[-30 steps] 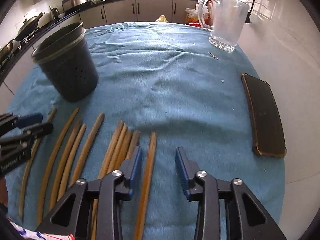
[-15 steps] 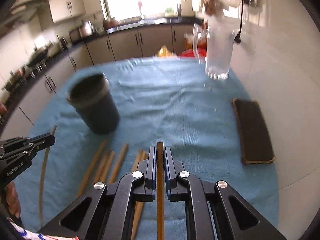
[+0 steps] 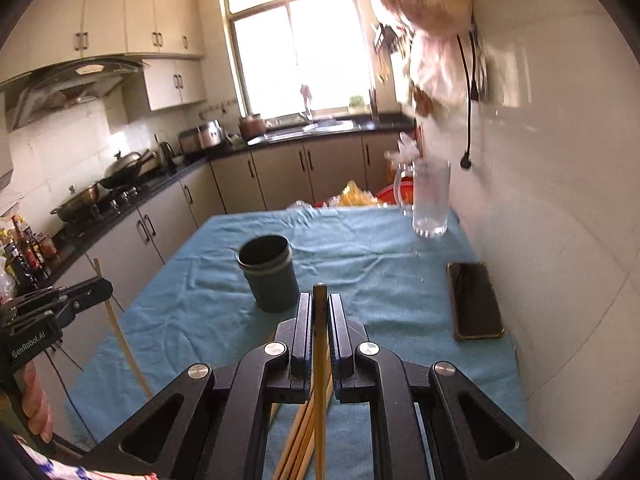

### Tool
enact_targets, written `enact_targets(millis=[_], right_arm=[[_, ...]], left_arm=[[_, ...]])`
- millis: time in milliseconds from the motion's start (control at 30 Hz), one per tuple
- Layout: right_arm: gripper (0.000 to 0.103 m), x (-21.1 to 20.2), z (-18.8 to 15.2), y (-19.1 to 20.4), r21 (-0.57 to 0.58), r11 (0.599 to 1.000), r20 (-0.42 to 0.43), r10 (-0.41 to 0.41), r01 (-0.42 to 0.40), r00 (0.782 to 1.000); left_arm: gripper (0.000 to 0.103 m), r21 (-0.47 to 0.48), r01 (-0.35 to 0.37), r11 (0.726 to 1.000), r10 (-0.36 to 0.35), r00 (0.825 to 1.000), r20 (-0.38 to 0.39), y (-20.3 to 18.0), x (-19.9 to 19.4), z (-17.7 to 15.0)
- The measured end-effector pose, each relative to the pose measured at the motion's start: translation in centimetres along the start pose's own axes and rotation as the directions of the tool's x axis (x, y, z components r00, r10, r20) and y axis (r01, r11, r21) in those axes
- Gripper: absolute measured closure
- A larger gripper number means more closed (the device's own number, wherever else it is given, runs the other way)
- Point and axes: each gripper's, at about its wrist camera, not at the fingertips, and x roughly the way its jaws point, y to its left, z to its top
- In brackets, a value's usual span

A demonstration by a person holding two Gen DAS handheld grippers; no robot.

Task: Organize utensils
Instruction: 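Lift the chopsticks and carry both grippers above the black utensil cup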

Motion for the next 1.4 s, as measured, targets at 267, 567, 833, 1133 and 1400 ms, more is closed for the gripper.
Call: enact_targets(millis=[267, 567, 833, 1133, 1400], right_arm=[[0.096, -2.0, 1.5, 1.8, -0.033, 0.999, 0.065, 0.03, -0.028, 0.997], [0.096, 0.5, 5.7, 3.0, -0.046, 0.998, 0.095, 0.056, -0.052, 0.994], [0.096, 4.5, 12.9, 3.8, -0.006, 0.995, 0.181, 0.099, -0.099, 0.979], [0.095, 10.5, 18.4, 3.4, 0.076, 0.991, 0.276, 0.085, -0.11, 0.957], [0.095, 18.3, 16.0, 3.3, 0.085, 0.993, 0.134, 0.071, -0.082, 0.988]], left_arm=[[0.098, -0.014, 0.028, 0.999, -0.027, 0.997, 0.078, -0.4, -3.1, 1.3], [0.098, -0.048, 0.045, 0.998, -0.04, 0.994, 0.097, 1.0, -1.9, 6.5], [0.098, -0.079, 0.0, 0.997, 0.011, 0.989, 0.144, 2.9, 0.9, 13.5], [0.098, -0.128, -0.011, 0.992, 0.029, 0.989, 0.143, 4.4, 7.4, 18.8], [0.098, -0.178, -0.033, 0.983, 0.03, 0.999, -0.019, 6.0, 16.3, 17.2]])
